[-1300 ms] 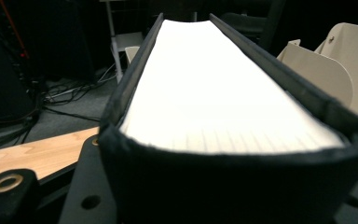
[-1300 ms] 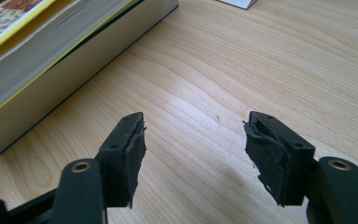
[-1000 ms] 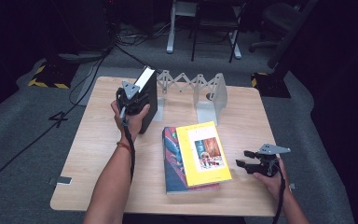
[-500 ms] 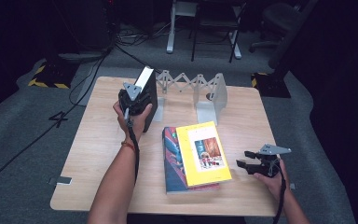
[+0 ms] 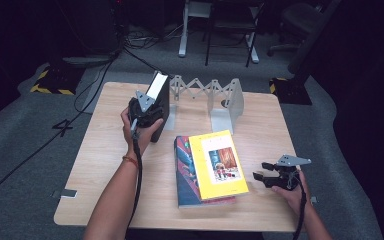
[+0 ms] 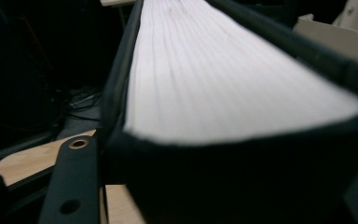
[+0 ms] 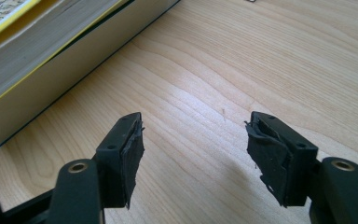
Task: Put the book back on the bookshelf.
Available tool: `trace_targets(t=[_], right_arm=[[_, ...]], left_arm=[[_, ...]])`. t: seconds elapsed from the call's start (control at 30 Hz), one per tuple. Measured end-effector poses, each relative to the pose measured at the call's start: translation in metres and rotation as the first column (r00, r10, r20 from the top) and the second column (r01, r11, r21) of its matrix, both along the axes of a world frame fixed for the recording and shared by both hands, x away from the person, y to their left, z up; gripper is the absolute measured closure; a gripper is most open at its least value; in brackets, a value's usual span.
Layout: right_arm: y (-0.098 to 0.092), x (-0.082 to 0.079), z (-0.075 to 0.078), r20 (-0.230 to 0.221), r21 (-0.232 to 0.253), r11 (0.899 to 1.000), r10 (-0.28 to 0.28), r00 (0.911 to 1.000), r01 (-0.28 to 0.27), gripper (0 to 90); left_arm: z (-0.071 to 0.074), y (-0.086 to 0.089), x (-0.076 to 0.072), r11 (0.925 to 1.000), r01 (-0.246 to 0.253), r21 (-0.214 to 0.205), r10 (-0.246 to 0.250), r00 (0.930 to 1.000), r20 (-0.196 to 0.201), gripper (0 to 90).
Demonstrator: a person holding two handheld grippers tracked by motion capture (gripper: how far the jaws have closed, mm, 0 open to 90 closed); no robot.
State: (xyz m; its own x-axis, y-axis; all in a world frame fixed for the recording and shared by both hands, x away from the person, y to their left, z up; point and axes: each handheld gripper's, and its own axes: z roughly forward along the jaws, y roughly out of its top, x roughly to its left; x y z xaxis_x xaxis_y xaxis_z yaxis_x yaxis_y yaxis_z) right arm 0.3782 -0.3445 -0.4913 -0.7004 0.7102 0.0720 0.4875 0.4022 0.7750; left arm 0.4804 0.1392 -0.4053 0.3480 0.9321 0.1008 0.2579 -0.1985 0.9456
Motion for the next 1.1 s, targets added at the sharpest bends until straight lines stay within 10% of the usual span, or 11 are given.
trace_targets(t=[0.67, 1.1], right_arm=[[0.003, 0.001, -0.003, -0.016, -0.011, 1.0, 0.006, 0.9999, -0.006, 36.1], [0.003, 0.001, -0.004, -0.017, -0.015, 1.0, 0.006, 0.9998, -0.007, 36.1]], left_arm=[[-0.048, 0.009, -0.016, 0.9977, 0.068, -0.006, -0.068, 0.9884, -0.136, 39.3], [-0.066, -0.001, -0.011, 0.9998, -0.017, 0.014, 0.019, 0.9876, -0.156, 51.0]])
